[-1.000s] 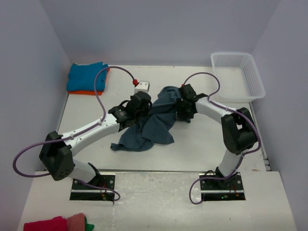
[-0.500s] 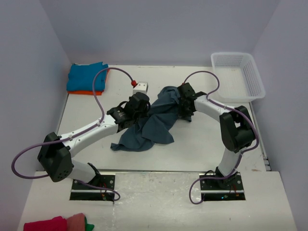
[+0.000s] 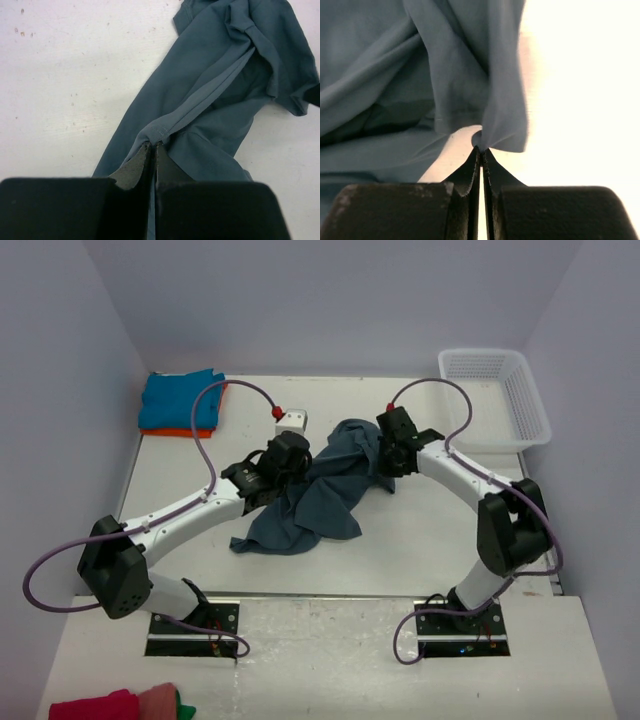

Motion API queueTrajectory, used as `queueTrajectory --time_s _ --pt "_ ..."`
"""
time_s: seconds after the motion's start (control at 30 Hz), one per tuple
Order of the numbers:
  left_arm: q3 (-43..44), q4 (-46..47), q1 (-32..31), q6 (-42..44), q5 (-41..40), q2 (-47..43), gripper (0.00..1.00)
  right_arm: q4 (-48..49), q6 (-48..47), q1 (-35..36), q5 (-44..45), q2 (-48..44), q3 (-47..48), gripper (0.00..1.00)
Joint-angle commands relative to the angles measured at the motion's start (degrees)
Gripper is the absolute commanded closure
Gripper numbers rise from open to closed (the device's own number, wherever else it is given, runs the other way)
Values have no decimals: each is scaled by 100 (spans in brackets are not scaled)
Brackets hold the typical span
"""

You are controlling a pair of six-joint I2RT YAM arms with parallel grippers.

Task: Fold and stack the t-shirts
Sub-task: Flatten out the tshirt

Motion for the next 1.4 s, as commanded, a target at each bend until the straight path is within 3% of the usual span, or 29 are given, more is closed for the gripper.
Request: queueTrajectory --time_s 0.0,0.33,0.53,0.77,0.9,1.03,1.27,1.37 --pt "89 -28 48 78 -184 -202 100 -222 -15 25 615 -875 116 100" --pt "904 -1328 65 271 -1281 -1326 100 -1066 -1016 -403 1671 -1430 2329 100" --pt "1993 -2532 92 394 -2099 -2021 100 -1488 -1491 -1099 1294 -1439 4140 100" --pt "3427 -3570 92 825 -3022 -2390 100 -2339 -1922 -1179 662 -992 6853 100" --pt "4508 -3949 92 1176 -3313 -2435 100 -2526 -1800 -1179 319 -1166 7237 100" --pt "5010 -3975 92 1484 -3103 -2540 100 -2297 -1641 -1179 -121 -1798 6701 100" --pt "5422 -3694 92 1581 -1295 -2970 100 -2069 -1474 -1170 -834 -2984 6340 100" --pt "5503 -3616 83 1528 -706 -3085 100 -2112 -1474 -1170 -1062 -3425 6655 100"
